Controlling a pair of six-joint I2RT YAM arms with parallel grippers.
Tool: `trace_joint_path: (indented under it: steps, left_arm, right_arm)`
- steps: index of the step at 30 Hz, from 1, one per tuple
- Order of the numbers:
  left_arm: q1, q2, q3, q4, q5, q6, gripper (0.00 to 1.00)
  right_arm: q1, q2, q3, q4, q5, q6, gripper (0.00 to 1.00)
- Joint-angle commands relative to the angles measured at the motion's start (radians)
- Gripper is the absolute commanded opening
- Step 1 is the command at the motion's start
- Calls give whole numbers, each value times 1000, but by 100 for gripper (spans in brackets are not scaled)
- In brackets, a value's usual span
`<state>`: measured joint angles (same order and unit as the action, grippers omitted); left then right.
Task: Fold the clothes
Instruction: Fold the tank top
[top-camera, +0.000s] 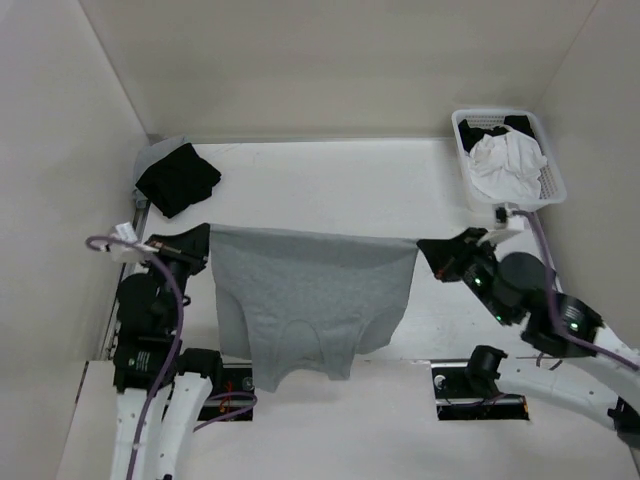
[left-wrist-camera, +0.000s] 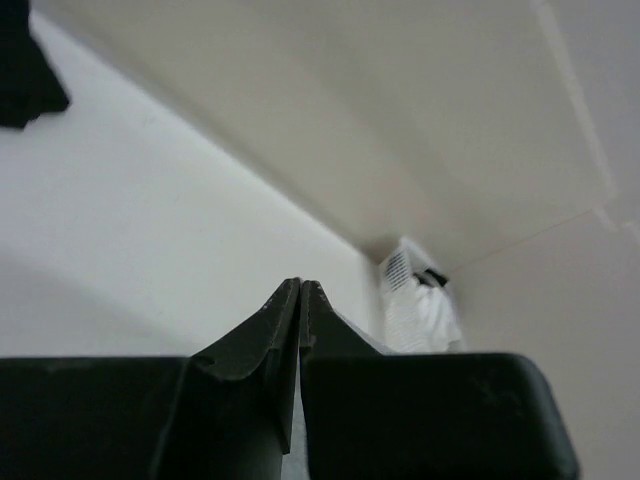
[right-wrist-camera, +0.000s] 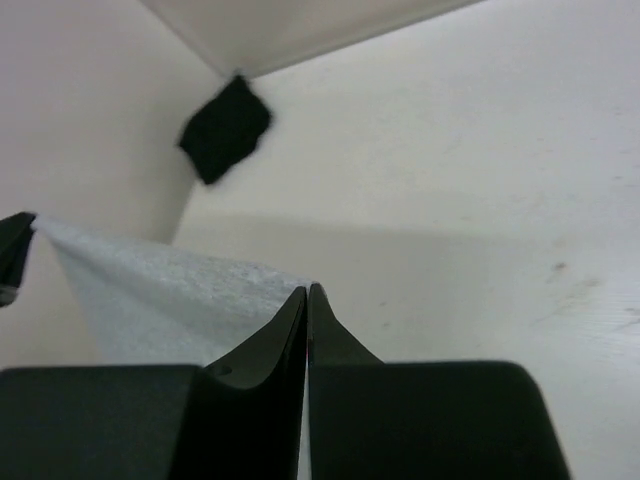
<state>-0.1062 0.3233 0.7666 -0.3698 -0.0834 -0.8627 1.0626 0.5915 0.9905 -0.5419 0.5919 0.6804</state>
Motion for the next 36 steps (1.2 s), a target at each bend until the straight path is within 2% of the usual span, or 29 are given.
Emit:
trace_joint_path:
  steps: [1,4,8,11,13,17,20,24,30,36]
  left_arm:
    - [-3,146,-110,41,-15,11,0]
    - [9,307,-190,194,-29,-1,0]
    - [10,648,-190,458,-55,-24,0]
    - [6,934,-81,600,-78,-32,0]
    - [7,1096,26,638,-79,-32,0]
    - [26,1310,219,623,-44,-30,0]
    - [43,1332,228,638,-12,-50,0]
    - [36,1242,99,707,-12,-67,0]
    - [58,1096,-96,789,27,-125,0]
    - [89,880,-262,779,69,-127,0]
  right_arm:
    - [-263,118,-94,90,-267,-77,3]
    - [-506,278,-191,297,-545,-62,2]
    - [-643,601,-175,523,-639,-28,3]
    - [-700,874,-29,582,-661,-33,3]
    - [-727,1046,106,573,-673,-47,2]
    - [-773,1235,304,531,-692,-53,1]
    - [-787,1248,338,523,-692,-50,1]
    - [-784,1170,251,542,-675,-48,1]
    - [-783,983,-14,660,-664,1,1]
    - [-711,788,-228,683,-603,1,1]
